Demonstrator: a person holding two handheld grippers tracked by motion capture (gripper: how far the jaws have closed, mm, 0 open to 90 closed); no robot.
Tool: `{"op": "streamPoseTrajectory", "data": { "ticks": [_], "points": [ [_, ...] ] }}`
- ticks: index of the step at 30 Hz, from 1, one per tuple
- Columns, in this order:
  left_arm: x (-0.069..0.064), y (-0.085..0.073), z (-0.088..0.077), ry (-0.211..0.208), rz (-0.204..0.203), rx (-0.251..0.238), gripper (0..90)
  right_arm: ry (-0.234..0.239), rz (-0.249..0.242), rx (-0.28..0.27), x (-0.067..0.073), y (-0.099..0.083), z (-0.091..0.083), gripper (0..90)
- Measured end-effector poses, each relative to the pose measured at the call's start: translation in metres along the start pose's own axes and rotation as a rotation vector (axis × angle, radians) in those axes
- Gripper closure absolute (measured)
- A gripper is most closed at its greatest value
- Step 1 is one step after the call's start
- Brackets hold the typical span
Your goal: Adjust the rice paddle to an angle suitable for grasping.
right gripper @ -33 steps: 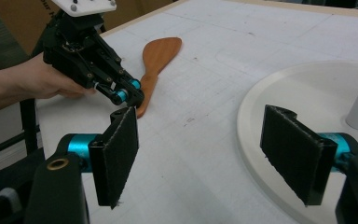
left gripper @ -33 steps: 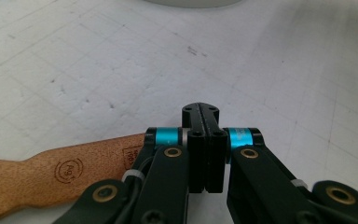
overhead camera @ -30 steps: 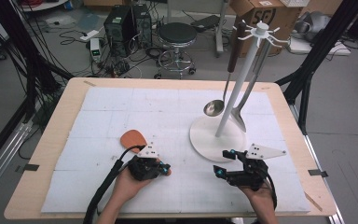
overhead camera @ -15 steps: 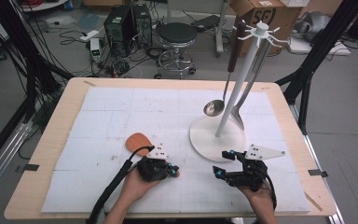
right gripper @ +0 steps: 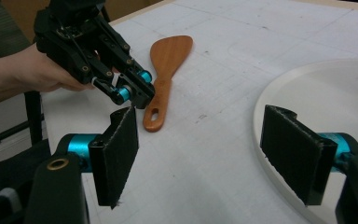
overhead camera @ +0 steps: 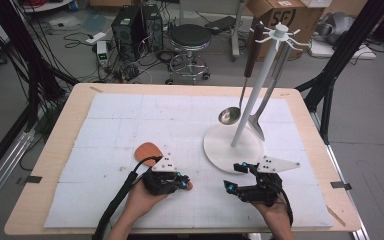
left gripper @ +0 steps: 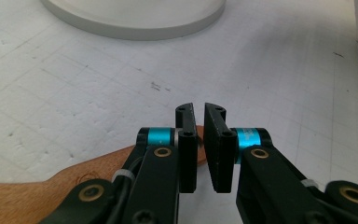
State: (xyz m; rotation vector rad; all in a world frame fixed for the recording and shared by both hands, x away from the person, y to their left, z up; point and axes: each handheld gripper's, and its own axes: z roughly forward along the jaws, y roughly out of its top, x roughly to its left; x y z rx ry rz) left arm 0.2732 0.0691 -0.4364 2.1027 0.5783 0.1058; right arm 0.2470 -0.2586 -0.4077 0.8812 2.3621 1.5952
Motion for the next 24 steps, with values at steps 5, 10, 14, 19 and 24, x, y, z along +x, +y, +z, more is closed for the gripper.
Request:
{"op": "streamPoseTrajectory", "data": {
  "ticks": [5, 10, 14, 19, 24],
  "points": [
    [0.004, -0.005, -0.013, 0.005, -0.008, -0.017, 79.5, 0.018, -0.001, 0.013, 0.004, 0.002, 0.007, 28.4],
    [0.007, -0.011, -0.028, 0.013, -0.009, -0.039, 76.9, 0.048, -0.014, 0.036, 0.009, 0.005, 0.016, 37.0],
    [0.008, -0.017, -0.039, 0.015, -0.014, -0.061, 73.7, 0.076, -0.035, 0.070, 0.016, 0.009, 0.028, 46.7],
    [0.009, -0.024, -0.050, 0.021, -0.007, -0.056, 71.2, 0.091, -0.059, 0.115, 0.024, 0.012, 0.047, 57.8],
    [0.008, -0.029, -0.063, 0.032, -0.006, -0.072, 69.7, 0.122, -0.076, 0.145, 0.031, 0.016, 0.064, 73.4]
  ]
}}
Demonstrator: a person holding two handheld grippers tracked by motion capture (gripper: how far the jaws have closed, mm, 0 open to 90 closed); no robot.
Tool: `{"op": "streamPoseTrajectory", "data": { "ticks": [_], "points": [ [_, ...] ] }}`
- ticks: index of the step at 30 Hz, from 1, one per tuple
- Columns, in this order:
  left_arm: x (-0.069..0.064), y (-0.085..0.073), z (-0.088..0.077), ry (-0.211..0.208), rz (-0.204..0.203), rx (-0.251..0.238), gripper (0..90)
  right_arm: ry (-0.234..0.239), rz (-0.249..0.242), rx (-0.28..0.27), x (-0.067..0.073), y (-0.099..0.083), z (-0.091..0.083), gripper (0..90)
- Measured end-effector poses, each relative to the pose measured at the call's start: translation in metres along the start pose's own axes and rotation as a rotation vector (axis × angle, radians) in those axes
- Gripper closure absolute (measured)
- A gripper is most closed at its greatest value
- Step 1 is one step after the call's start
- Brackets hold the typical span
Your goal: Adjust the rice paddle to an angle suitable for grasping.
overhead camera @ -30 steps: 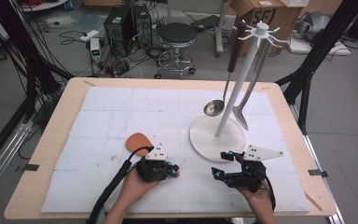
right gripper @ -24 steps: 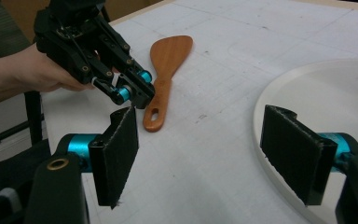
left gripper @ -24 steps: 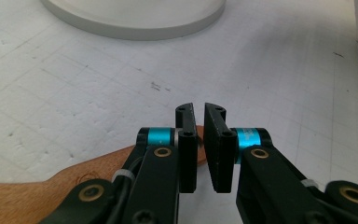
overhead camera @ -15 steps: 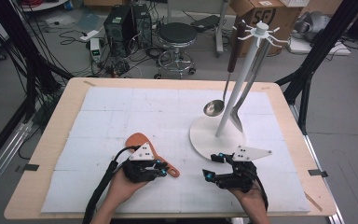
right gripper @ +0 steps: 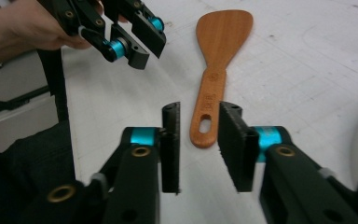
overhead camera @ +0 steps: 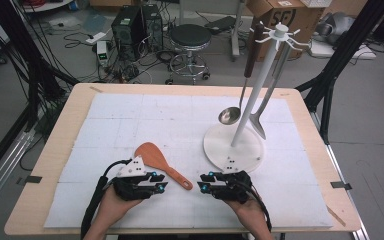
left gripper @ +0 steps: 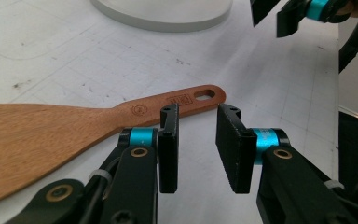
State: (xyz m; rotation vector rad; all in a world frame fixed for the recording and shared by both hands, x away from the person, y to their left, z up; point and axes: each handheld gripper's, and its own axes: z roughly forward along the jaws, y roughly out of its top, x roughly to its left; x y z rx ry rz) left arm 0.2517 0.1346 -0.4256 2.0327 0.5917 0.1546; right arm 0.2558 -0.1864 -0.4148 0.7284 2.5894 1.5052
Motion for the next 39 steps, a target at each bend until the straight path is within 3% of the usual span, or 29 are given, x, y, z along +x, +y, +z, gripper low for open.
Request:
{"op": "streamPoseTrajectory", "data": {
  "ticks": [3, 9, 25, 35, 39],
  "points": [
    [0.001, -0.005, -0.006, 0.009, -0.003, -0.003, 68.4, 0.018, -0.013, 0.021, 0.002, 0.004, 0.011, 82.4],
    [0.004, -0.011, -0.017, 0.041, -0.017, -0.018, 57.9, 0.044, -0.007, 0.037, 0.005, 0.009, 0.030, 89.4],
    [0.004, -0.016, -0.031, 0.070, -0.022, -0.047, 46.3, 0.067, -0.008, 0.108, 0.012, 0.006, 0.074, 89.5],
    [0.008, -0.021, -0.036, 0.079, -0.048, -0.058, 43.5, 0.024, -0.033, 0.172, 0.012, 0.003, 0.083, 89.5],
    [0.008, -0.021, -0.036, 0.077, -0.043, -0.056, 43.4, 0.001, -0.029, 0.173, 0.010, 0.003, 0.080, 89.5]
  ]
}}
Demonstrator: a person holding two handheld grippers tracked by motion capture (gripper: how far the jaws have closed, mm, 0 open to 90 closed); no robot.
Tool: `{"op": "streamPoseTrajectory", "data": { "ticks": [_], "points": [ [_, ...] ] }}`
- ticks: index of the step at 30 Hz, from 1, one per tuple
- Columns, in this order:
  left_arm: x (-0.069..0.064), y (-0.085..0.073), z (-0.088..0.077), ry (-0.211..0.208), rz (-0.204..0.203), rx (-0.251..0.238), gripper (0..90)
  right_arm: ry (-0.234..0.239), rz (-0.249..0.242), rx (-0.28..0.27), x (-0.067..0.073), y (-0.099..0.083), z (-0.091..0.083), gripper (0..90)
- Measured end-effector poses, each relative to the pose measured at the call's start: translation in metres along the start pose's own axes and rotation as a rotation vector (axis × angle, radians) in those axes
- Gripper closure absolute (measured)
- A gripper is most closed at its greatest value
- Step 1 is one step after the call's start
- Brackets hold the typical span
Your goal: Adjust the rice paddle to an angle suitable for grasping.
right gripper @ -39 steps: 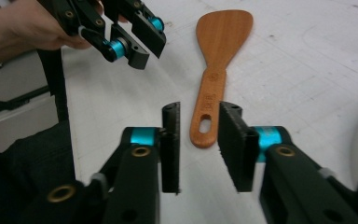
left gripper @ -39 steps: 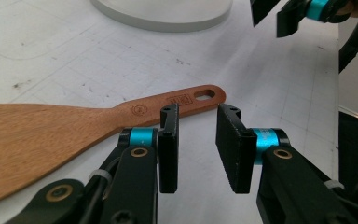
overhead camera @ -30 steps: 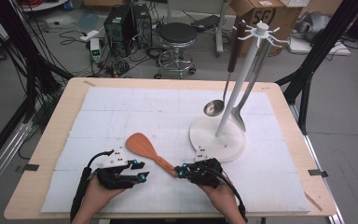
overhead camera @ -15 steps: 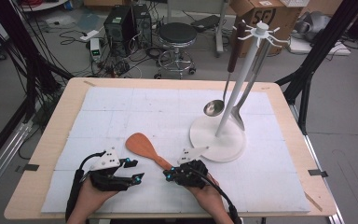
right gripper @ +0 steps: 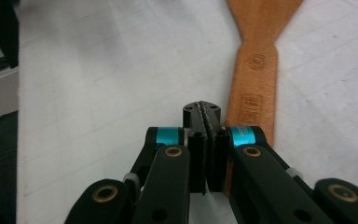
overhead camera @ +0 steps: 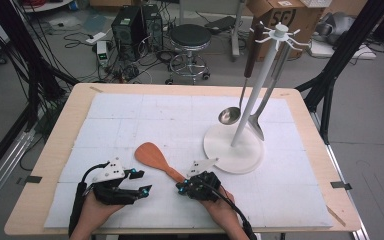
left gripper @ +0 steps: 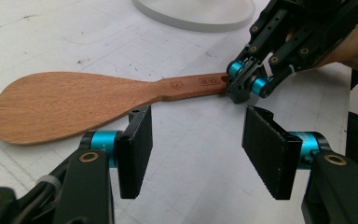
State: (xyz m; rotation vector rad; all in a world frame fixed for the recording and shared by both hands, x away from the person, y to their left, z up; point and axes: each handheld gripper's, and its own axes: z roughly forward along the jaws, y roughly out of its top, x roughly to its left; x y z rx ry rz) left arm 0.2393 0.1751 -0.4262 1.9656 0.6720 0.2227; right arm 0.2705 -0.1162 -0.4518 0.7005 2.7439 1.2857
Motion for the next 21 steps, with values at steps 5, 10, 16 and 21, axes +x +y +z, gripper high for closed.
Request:
{"op": "streamPoseTrajectory", "data": {
  "ticks": [5, 10, 16, 21],
  "points": [
    [0.000, -0.001, 0.001, -0.003, -0.003, 0.000, 42.8, -0.014, 0.004, -0.009, -0.006, -0.001, -0.004, 89.5],
    [-0.001, -0.001, 0.001, -0.002, -0.002, 0.003, 42.5, -0.028, 0.011, 0.001, -0.009, -0.002, -0.007, 89.5],
    [0.000, -0.002, 0.002, -0.002, -0.007, 0.003, 42.0, -0.036, 0.034, 0.006, -0.016, -0.006, -0.011, 89.4],
    [0.000, -0.002, 0.002, -0.006, -0.004, 0.005, 41.9, -0.049, 0.009, -0.041, -0.013, -0.003, -0.018, 82.6]
  ]
}}
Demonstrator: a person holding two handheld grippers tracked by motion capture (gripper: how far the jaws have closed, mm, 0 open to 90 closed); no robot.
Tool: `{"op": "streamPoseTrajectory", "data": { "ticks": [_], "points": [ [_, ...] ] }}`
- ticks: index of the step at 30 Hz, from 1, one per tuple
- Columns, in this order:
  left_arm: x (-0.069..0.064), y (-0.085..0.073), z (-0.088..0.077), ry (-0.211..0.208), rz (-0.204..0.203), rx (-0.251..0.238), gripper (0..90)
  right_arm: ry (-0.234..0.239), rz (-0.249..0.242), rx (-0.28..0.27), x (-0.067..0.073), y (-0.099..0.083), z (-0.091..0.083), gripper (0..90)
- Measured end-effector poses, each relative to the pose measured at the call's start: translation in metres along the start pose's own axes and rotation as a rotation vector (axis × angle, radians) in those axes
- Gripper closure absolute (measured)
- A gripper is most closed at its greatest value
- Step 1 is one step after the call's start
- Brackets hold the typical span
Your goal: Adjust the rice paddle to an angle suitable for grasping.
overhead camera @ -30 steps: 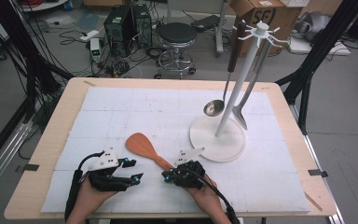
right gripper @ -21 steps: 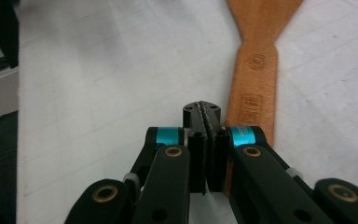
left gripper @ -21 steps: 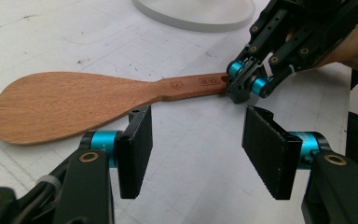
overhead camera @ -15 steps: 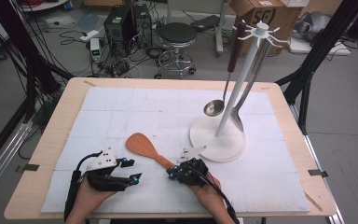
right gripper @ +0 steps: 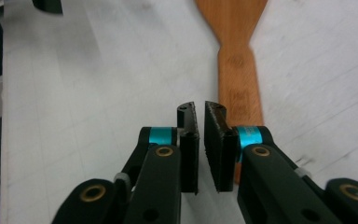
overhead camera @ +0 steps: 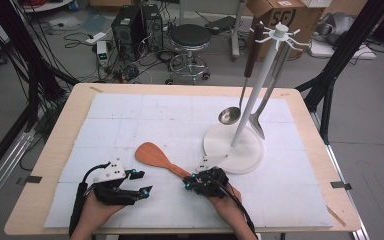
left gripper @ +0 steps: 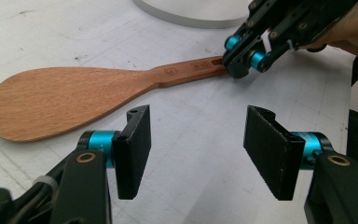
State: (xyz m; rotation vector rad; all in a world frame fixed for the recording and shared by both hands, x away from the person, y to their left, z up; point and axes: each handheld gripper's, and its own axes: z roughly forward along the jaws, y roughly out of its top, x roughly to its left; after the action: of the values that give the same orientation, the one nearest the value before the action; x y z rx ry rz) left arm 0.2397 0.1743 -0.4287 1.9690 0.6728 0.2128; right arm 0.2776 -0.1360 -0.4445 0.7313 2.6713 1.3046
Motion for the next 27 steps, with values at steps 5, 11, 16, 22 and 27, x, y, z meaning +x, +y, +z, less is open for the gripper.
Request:
{"op": "streamPoseTrajectory", "data": {
  "ticks": [5, 11, 16, 22, 27],
  "points": [
    [0.000, 0.000, 0.000, 0.000, 0.002, 0.001, 41.7, -0.052, 0.009, -0.036, -0.007, 0.005, -0.004, 65.6],
    [0.001, 0.000, 0.000, 0.004, -0.002, -0.003, 41.4, -0.083, 0.015, 0.022, -0.010, 0.003, 0.007, 57.5],
    [0.001, 0.000, 0.000, 0.004, -0.001, -0.003, 41.3, -0.111, -0.021, 0.044, -0.007, 0.005, 0.015, 58.3],
    [0.001, 0.000, -0.001, 0.004, 0.000, -0.003, 40.9, -0.125, -0.022, 0.046, -0.006, 0.006, 0.015, 64.7],
    [0.001, 0.000, -0.001, 0.002, -0.002, -0.003, 40.7, -0.127, -0.034, 0.050, -0.005, 0.006, 0.015, 64.9]
  ]
}}
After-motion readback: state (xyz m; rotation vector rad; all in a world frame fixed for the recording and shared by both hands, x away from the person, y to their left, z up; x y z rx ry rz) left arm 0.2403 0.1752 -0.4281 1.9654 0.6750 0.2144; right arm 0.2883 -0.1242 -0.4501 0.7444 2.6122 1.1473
